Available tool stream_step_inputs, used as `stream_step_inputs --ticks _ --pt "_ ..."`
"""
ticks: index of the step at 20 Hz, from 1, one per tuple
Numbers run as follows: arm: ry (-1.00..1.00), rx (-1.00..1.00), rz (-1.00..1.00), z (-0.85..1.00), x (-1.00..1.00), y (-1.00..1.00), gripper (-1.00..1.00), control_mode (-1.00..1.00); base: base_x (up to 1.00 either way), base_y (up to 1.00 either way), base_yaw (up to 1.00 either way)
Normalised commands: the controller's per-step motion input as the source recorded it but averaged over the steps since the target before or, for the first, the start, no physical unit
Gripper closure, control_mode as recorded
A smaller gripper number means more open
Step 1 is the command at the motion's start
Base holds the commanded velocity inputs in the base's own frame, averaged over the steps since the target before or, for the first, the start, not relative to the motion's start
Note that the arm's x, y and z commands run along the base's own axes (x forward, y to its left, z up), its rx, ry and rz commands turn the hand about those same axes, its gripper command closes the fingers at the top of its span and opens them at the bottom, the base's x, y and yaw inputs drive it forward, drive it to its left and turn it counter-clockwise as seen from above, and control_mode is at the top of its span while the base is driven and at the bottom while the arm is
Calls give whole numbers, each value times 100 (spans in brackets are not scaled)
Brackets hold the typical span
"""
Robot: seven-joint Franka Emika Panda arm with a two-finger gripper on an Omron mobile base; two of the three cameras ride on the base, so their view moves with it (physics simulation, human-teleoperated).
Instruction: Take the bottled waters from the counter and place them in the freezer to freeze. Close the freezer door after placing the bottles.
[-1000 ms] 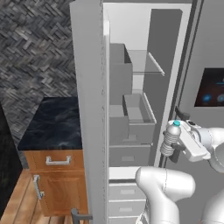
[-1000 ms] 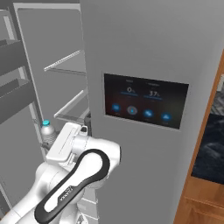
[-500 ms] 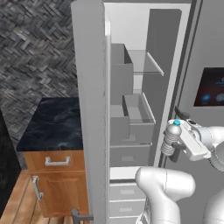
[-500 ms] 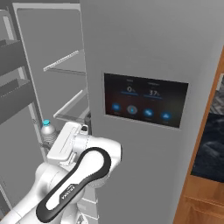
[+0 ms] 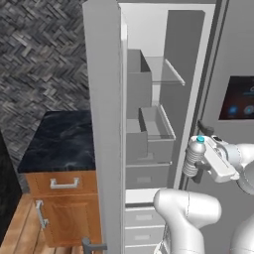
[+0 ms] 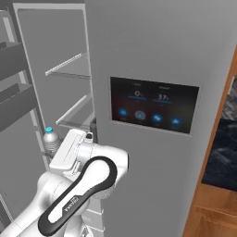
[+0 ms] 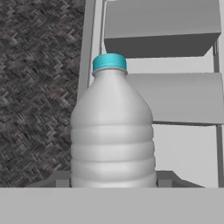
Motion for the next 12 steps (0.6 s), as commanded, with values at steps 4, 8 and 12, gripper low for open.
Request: stream_step_inputs --ticks 4,8,12 --pt "0 0 0 0 0 0 100 100 -14 48 -8" --pt "0 0 0 0 0 0 100 100 -31 52 -4" --pt "0 0 0 0 0 0 100 100 -44 49 0"
